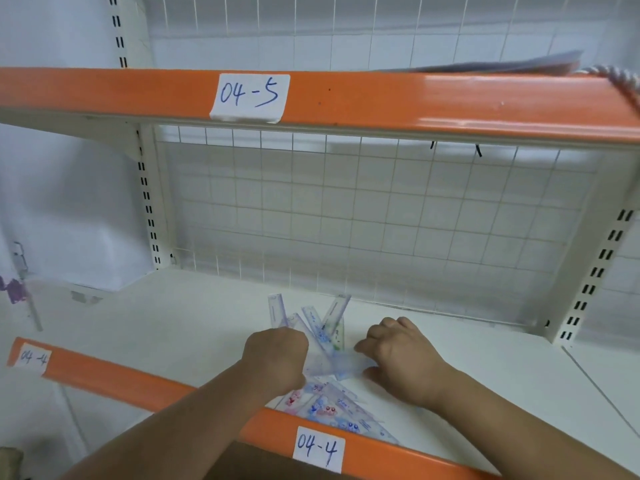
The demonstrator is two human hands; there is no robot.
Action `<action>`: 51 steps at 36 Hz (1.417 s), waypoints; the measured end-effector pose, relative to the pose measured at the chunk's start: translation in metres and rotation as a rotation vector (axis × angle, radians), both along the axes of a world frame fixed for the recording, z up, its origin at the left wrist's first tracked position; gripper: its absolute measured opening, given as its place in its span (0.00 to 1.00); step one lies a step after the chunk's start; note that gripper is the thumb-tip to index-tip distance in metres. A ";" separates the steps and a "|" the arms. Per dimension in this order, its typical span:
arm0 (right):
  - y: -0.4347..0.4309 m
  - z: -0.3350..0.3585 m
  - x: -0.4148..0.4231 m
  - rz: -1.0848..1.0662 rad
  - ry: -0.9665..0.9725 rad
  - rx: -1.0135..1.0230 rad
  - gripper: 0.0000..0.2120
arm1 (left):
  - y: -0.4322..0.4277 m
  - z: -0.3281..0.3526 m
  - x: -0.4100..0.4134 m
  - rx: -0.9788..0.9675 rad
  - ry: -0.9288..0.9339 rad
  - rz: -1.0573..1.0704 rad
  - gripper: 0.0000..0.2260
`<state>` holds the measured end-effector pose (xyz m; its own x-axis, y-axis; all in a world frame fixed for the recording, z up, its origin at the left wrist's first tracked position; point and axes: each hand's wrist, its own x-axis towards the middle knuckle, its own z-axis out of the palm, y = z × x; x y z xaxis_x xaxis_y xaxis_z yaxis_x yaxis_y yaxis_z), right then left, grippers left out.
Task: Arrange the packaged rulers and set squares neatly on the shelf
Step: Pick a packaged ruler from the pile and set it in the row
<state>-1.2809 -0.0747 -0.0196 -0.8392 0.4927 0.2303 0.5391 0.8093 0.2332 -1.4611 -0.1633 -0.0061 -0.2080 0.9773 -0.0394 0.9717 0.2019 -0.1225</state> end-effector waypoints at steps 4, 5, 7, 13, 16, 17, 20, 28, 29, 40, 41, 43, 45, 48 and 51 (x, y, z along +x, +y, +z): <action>-0.005 -0.001 0.017 -0.126 0.009 -0.058 0.15 | 0.002 -0.005 -0.001 -0.004 -0.018 -0.006 0.11; -0.006 -0.001 0.022 -0.159 0.013 -0.069 0.16 | 0.003 -0.007 -0.001 -0.012 -0.025 -0.020 0.09; -0.009 -0.002 0.034 -0.210 0.028 -0.061 0.16 | 0.006 -0.008 0.004 -0.016 -0.028 -0.059 0.07; -0.022 -0.003 0.073 -0.291 0.112 -0.074 0.16 | 0.017 -0.010 0.032 -0.012 -0.060 -0.184 0.06; -0.029 -0.003 0.095 -0.360 0.120 -0.080 0.18 | 0.021 -0.009 0.052 0.009 -0.061 -0.248 0.08; -0.032 -0.003 0.103 -0.377 0.134 -0.084 0.18 | 0.023 -0.009 0.059 0.007 -0.055 -0.263 0.10; -0.041 0.000 0.126 -0.431 0.136 -0.098 0.18 | 0.025 -0.009 0.081 -0.005 -0.040 -0.304 0.12; -0.058 0.005 0.207 -0.544 0.138 -0.090 0.21 | 0.031 0.002 0.165 -0.005 -0.052 -0.398 0.12; -0.061 0.006 0.220 -0.558 0.138 -0.092 0.21 | 0.031 0.003 0.179 -0.009 -0.037 -0.407 0.13; -0.087 0.010 0.383 -0.641 0.096 -0.101 0.20 | 0.023 -0.004 0.345 -0.008 -0.074 -0.452 0.13; -0.088 0.010 0.397 -0.642 0.094 -0.105 0.20 | 0.022 -0.005 0.359 -0.012 -0.081 -0.452 0.12; -0.090 0.008 0.423 -0.646 0.087 -0.111 0.20 | 0.020 -0.007 0.385 -0.025 -0.089 -0.453 0.10; -0.091 0.006 0.446 -0.654 0.092 -0.120 0.20 | 0.020 -0.010 0.408 -0.035 -0.078 -0.457 0.07; -0.089 0.002 0.473 -0.659 0.103 -0.143 0.20 | 0.026 -0.012 0.434 -0.032 -0.071 -0.458 0.05; -0.081 0.000 0.493 -0.673 0.103 -0.151 0.20 | 0.035 -0.010 0.453 -0.021 -0.072 -0.469 0.04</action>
<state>-0.7881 -0.1554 -0.0199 -0.3180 0.9308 0.1804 0.9481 0.3112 0.0655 -1.0077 -0.1278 -0.0159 0.2592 0.9641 -0.0583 0.9637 -0.2622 -0.0511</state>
